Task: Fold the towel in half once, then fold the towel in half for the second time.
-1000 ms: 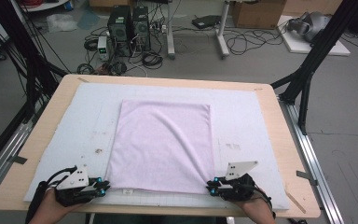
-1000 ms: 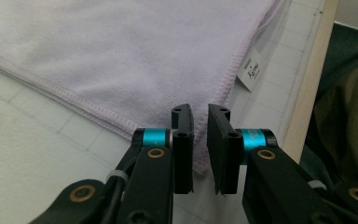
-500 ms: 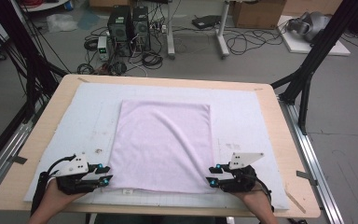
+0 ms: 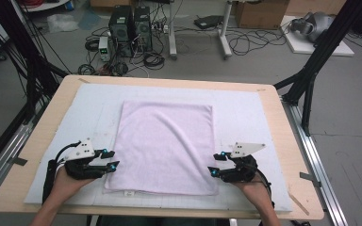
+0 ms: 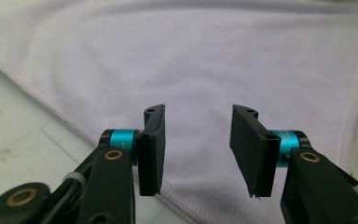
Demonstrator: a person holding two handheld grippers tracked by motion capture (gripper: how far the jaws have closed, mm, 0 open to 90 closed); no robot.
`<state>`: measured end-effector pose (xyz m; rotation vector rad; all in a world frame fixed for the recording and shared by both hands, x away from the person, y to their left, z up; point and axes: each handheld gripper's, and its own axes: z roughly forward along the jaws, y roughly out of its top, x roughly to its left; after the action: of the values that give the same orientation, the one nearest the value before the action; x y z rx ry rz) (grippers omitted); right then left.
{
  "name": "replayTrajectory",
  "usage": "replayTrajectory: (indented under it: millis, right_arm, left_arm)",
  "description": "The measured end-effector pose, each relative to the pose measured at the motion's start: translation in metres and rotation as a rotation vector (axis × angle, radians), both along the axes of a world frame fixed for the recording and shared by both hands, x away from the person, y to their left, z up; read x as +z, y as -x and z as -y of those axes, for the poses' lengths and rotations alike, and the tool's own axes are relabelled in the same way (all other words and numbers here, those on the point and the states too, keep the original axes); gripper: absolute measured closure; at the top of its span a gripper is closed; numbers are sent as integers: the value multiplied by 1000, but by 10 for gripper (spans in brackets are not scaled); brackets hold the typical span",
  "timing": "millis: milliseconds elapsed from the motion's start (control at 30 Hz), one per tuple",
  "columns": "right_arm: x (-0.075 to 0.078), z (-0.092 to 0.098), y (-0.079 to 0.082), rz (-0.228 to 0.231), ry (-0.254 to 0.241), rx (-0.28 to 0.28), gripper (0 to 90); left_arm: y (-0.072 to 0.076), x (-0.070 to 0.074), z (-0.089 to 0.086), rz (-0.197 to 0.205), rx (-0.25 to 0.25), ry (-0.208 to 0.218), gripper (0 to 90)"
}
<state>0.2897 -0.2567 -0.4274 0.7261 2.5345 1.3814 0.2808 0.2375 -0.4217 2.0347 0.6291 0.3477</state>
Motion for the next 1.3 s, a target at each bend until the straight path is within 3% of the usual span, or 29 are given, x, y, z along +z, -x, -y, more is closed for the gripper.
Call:
replayTrajectory:
  millis: [433,633,967,1067,1167,1300]
  right_arm:
    - [5,1,-20,13,-26,-45,351]
    - [6,-7,-29,20,-7,-34,342]
    - [10,-12,-40,20,-5,-23,339]
    - [11,-12,-47,10,-3,-28,339]
    - [12,-10,-55,12,-8,-35,341]
    - [12,-7,-69,-4,-11,-55,341]
  left_arm:
    - [-27,1,8,2,21,-11,506]
    - [-32,6,12,19,17,-33,500]
    - [-36,10,12,14,12,-13,494]
    - [-41,11,12,10,17,-22,494]
    - [-52,5,10,-27,28,-15,498]
    - [-65,2,6,-48,57,-6,509]
